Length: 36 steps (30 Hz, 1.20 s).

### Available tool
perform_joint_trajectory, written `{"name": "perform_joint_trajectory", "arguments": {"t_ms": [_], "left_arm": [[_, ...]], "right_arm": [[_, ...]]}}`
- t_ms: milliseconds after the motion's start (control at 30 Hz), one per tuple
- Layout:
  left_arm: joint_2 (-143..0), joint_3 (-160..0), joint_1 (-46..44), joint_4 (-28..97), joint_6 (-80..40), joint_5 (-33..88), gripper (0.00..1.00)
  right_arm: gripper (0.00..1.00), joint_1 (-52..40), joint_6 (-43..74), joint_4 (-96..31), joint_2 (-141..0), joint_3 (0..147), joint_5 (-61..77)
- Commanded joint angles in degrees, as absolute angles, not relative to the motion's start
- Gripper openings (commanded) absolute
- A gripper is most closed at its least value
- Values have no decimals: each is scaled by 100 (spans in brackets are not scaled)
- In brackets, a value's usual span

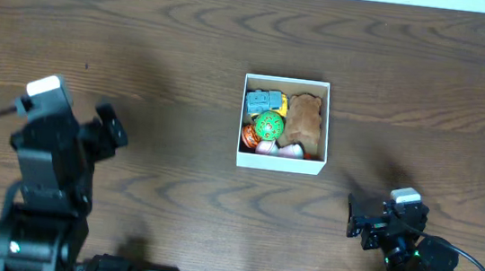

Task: Pack container

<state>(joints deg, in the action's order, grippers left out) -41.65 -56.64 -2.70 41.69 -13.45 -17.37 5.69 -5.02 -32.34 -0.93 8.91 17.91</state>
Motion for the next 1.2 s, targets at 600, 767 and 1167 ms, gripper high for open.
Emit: {"name": "perform_joint_trajectory", "arguments": {"t_ms": [600, 767, 1167], "left_arm": [[-985, -2436, -163, 3463, -1669, -1509, 98], [-517, -1809, -163, 3164, -1831, -1496, 98], [-12, -1044, -169, 3048, -1920, -1439, 98]], "right_arm": [[99, 519, -478, -3256, -34, 875, 1737], [99, 519, -478, -3256, -34, 875, 1734], [99, 519, -478, -3256, -36, 875, 1734]]}}
